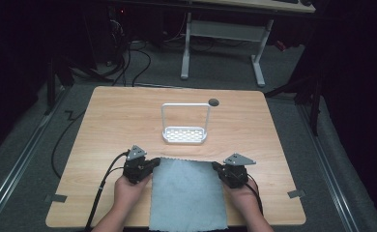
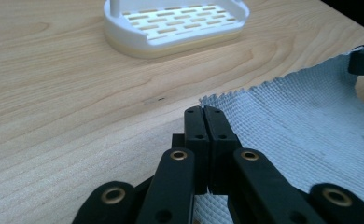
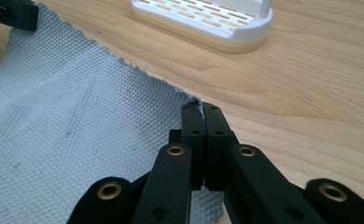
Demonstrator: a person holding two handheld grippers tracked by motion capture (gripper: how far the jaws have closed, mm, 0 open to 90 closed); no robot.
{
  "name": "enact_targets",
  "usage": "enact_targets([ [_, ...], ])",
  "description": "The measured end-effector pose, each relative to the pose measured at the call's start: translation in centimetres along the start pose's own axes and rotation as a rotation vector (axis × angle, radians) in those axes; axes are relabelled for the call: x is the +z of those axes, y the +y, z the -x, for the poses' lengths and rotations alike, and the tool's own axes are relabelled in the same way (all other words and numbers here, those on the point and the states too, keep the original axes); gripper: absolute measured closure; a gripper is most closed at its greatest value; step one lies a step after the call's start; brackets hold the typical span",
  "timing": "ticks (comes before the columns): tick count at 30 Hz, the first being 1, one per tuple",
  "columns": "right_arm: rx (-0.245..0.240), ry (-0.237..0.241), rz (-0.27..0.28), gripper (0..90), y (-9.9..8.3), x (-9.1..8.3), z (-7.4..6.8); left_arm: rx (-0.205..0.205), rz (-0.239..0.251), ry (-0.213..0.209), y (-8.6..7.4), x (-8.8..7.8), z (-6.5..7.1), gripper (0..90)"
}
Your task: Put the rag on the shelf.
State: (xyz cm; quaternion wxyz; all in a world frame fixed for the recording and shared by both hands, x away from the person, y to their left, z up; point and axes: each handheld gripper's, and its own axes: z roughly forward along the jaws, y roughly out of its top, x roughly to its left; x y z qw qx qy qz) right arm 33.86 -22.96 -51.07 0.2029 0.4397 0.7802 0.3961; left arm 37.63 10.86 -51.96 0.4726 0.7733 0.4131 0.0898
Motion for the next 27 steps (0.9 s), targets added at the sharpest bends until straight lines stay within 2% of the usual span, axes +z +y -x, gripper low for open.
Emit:
enact_targets([
  [6,-0.007,-0.010,0.025,89.8,0.5,-0.9,-0.6,0.006,0.053,0.000,0.5,-1.5,0.2,89.7],
  [12,0.019,0.011,0.061,89.7,1.0,-1.8,-0.5,0.005,0.104,-0.002,1.1,-2.8,0.2,89.7],
  [27,0.011,0.034,0.113,89.8,2.3,-3.0,-1.0,0.033,0.161,-0.003,2.3,-4.6,0.9,89.7],
])
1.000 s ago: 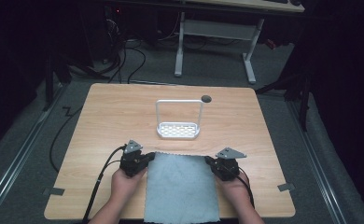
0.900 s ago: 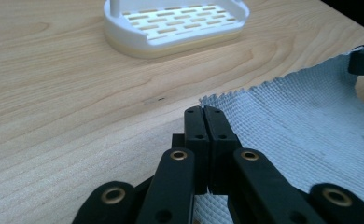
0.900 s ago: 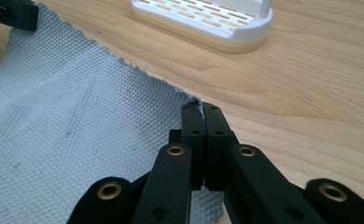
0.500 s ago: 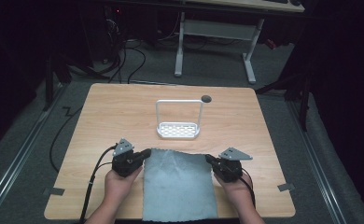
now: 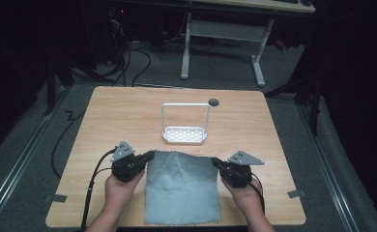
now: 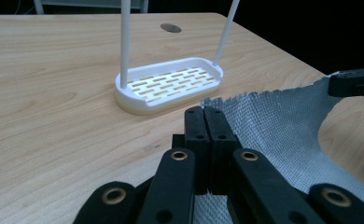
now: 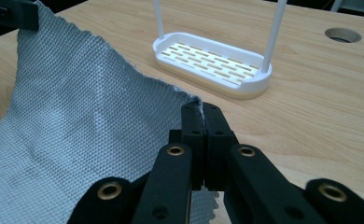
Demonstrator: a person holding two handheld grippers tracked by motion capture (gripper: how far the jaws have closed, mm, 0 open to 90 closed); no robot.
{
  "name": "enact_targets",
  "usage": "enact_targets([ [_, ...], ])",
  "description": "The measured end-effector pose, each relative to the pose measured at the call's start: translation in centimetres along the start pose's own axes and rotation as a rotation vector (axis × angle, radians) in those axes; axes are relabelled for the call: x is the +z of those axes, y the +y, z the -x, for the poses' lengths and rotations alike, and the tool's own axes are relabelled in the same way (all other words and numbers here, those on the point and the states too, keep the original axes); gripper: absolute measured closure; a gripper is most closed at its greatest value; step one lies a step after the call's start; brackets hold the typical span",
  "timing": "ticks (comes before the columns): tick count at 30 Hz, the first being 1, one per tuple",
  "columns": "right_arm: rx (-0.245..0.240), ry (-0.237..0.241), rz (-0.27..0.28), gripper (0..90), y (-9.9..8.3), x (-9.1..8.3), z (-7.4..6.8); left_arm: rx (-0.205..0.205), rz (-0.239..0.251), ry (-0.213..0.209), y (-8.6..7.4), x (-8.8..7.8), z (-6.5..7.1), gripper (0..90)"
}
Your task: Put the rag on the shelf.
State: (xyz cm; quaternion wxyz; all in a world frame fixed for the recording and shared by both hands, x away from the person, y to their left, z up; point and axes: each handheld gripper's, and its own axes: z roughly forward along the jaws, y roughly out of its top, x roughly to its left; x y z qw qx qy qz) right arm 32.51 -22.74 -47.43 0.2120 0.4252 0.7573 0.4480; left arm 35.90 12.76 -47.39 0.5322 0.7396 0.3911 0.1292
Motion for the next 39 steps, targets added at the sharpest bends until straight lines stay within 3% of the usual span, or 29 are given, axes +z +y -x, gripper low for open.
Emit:
enact_targets([
  [13,-0.014,-0.002,0.017,89.8,2.8,-1.4,0.7,0.031,-0.010,0.002,2.5,-0.8,0.2,89.7],
  [17,-0.034,-0.008,0.029,89.7,3.8,-2.1,0.7,0.053,0.008,0.007,3.7,-1.2,0.6,89.9],
  [23,-0.044,-0.023,0.061,89.7,5.3,-3.0,0.8,0.054,0.044,0.004,5.3,-1.5,0.9,89.9],
  [39,-0.057,-0.067,0.188,89.7,9.3,-4.7,1.3,0.100,0.172,0.031,9.7,-2.0,1.2,89.8],
])
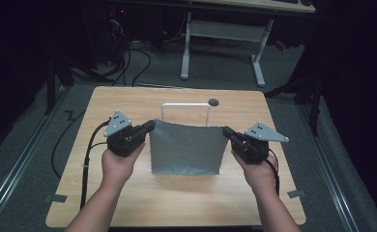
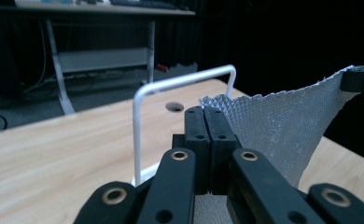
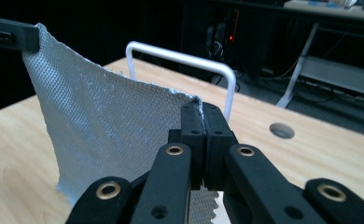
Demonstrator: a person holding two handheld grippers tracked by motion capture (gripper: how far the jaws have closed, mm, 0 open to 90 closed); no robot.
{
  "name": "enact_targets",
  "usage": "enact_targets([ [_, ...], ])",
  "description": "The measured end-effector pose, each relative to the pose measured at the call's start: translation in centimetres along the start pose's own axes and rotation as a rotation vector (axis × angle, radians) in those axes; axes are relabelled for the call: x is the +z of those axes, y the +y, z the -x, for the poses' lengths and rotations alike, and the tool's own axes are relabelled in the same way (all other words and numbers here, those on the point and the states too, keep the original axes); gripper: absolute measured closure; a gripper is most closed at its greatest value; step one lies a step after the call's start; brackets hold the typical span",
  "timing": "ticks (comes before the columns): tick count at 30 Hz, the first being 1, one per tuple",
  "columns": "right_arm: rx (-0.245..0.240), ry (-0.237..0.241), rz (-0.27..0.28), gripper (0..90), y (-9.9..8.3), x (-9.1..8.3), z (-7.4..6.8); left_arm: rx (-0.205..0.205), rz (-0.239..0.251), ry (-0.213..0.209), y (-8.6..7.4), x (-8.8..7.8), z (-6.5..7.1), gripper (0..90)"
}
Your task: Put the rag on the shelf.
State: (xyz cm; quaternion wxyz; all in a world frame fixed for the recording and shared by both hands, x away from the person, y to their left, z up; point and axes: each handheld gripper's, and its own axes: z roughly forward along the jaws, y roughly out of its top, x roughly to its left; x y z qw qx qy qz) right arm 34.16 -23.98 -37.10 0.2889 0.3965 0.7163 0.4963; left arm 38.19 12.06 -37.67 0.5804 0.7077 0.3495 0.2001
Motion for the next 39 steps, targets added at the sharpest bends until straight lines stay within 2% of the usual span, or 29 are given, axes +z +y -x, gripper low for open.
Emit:
enact_targets([
  [8,-0.014,-0.028,0.043,89.7,2.2,0.9,0.5,0.005,0.047,0.029,1.4,0.9,-1.1,89.8],
  [11,-0.013,-0.031,0.057,89.7,2.8,1.5,0.6,0.011,0.045,0.050,1.6,1.6,-1.7,89.8],
  [17,-0.027,-0.044,0.061,89.7,3.7,3.3,0.9,-0.003,0.049,0.072,1.8,3.1,-3.4,89.9],
  [23,-0.012,-0.055,0.067,89.7,4.2,5.0,1.6,0.003,0.051,0.095,2.3,4.6,-4.6,89.8],
  [27,0.000,-0.065,0.072,89.7,4.6,6.2,2.6,0.008,0.071,0.100,3.0,5.5,-5.2,89.9],
  [33,0.016,-0.086,0.068,89.7,5.3,7.7,3.9,0.060,0.073,0.119,3.9,7.0,-5.9,89.9],
  [36,0.020,-0.089,0.069,89.7,5.7,8.6,4.6,0.066,0.071,0.127,4.1,8.0,-6.6,89.8],
  [39,0.023,-0.096,0.066,89.7,5.9,9.2,5.0,0.049,0.070,0.130,4.1,8.8,-7.2,89.8],
])
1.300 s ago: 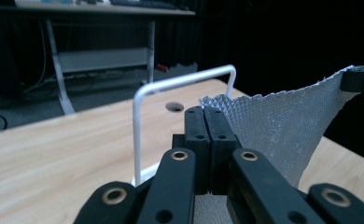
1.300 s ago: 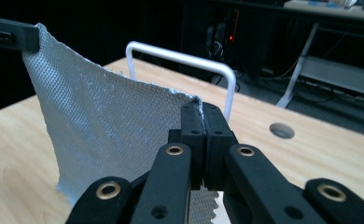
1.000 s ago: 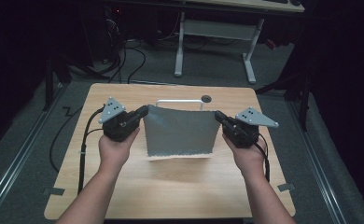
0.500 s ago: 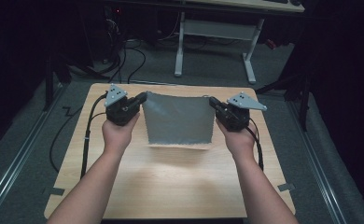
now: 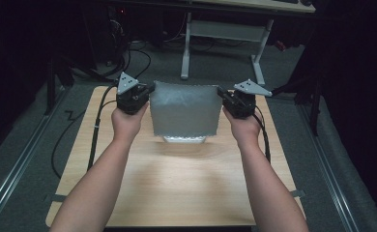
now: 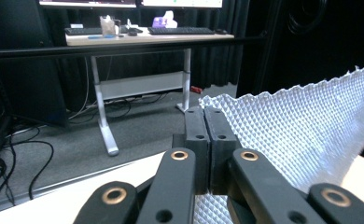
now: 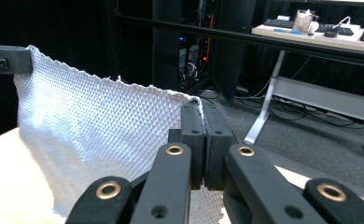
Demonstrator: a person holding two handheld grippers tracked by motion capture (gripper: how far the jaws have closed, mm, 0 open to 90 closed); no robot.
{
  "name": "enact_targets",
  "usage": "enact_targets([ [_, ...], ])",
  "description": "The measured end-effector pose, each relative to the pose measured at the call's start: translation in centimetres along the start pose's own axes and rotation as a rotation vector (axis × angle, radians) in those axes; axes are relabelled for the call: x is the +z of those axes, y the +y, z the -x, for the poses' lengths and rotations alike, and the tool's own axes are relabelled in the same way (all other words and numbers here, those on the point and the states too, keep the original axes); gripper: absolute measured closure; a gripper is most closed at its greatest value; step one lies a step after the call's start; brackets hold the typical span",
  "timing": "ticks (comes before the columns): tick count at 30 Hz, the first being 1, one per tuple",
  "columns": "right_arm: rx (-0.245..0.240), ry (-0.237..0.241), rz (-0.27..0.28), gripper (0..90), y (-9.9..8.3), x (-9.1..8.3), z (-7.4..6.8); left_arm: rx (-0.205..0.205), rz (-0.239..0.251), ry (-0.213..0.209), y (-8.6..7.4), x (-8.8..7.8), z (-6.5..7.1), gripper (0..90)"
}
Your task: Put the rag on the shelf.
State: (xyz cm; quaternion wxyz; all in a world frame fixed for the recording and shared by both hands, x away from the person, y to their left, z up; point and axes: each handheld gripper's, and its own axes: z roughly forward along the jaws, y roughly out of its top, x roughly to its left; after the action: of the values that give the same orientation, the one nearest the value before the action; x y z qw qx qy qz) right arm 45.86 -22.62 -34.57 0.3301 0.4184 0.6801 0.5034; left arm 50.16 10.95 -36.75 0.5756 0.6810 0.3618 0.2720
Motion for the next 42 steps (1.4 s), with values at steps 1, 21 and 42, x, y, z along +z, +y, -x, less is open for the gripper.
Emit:
enact_targets([
  [1,-0.008,-0.004,-0.001,89.7,0.0,0.3,0.1,-0.005,-0.011,0.001,0.0,0.3,-0.2,89.8],
  [21,-0.016,-0.012,-0.170,89.7,-3.7,4.8,1.9,-0.085,-0.190,-0.074,-5.2,3.4,-1.9,89.7],
  [42,0.072,0.014,-0.213,89.6,-7.6,5.0,2.1,-0.126,-0.255,-0.110,-9.3,3.3,-1.0,89.7],
])
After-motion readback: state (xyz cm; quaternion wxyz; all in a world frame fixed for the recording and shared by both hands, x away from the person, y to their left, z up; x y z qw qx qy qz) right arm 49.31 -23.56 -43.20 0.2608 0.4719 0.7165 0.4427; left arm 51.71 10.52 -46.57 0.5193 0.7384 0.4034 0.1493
